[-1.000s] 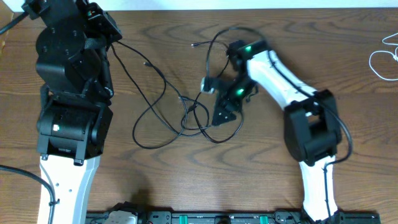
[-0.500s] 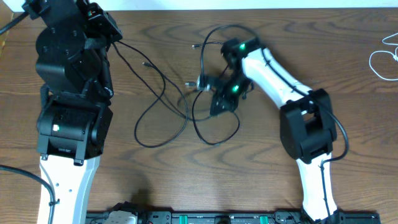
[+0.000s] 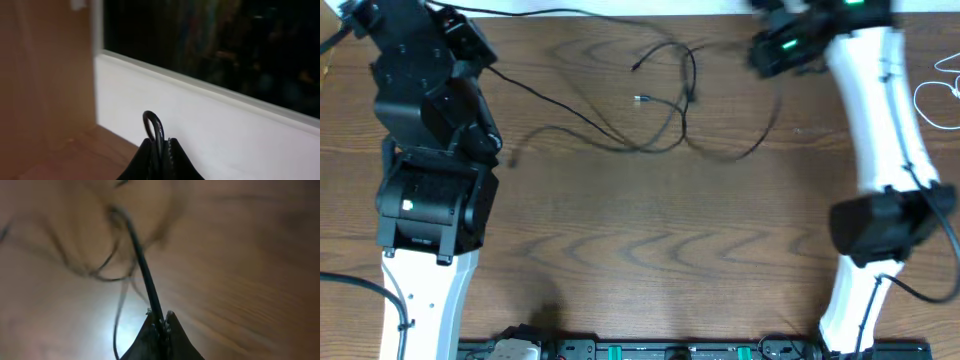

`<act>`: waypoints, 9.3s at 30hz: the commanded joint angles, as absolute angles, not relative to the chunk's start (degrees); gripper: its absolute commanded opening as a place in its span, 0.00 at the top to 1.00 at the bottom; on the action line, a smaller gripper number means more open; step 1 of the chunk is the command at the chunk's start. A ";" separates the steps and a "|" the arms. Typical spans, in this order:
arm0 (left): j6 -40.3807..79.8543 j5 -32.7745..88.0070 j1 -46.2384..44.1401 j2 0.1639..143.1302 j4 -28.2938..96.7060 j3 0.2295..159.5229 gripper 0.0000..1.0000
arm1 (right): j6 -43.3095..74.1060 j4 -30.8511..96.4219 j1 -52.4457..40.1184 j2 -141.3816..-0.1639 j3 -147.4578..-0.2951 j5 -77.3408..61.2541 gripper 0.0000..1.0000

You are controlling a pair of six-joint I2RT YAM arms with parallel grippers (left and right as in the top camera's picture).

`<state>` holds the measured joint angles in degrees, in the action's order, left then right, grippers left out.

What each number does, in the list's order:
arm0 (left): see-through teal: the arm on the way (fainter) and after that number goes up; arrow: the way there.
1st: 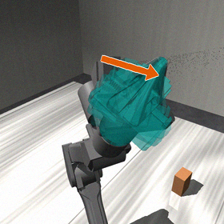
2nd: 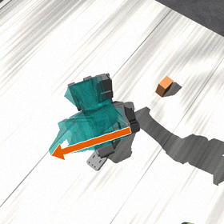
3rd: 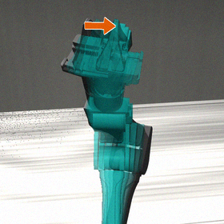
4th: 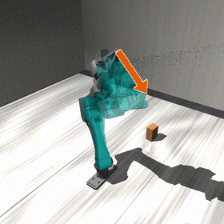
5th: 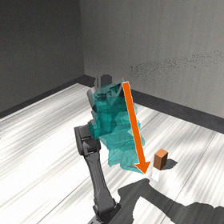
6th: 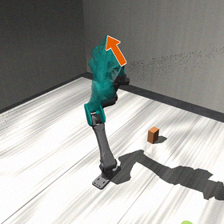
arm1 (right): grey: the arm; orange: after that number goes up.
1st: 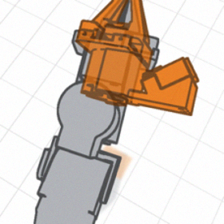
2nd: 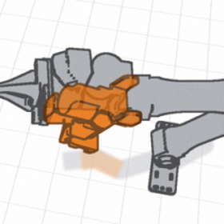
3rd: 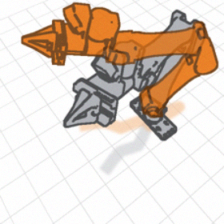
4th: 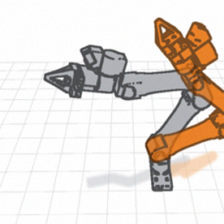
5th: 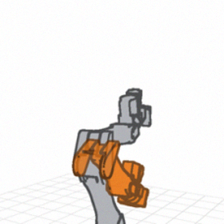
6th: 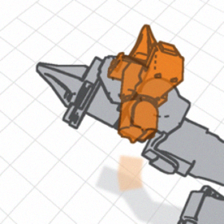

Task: Untangle cables

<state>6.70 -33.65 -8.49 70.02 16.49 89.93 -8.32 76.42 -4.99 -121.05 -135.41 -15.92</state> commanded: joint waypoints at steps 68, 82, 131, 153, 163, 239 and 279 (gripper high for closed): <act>10.44 -10.63 11.44 74.48 37.21 89.86 0.92 | 11.99 48.25 25.26 -91.48 -148.51 -22.65 0.99; 10.39 8.80 9.56 81.67 45.43 89.86 0.93 | 10.15 67.90 26.22 -98.06 -148.38 -19.59 0.99; 11.31 8.82 -6.02 89.38 46.48 89.80 0.92 | 14.79 74.15 49.41 -121.45 -148.33 -3.22 0.99; 11.29 8.75 -7.49 89.38 46.00 89.78 0.93 | 13.85 71.81 49.87 -131.39 -148.35 -20.95 0.05; 11.29 11.29 -7.55 89.38 43.38 89.80 0.93 | 1.08 74.28 42.81 -127.81 -148.35 -39.64 0.04; 19.94 8.71 32.40 78.70 64.49 89.69 0.34 | -27.79 61.43 -52.14 -127.61 -112.14 -17.06 0.09; 19.99 8.56 32.40 79.09 65.67 89.69 0.34 | -20.95 47.11 -60.60 -127.59 -95.50 -7.84 0.99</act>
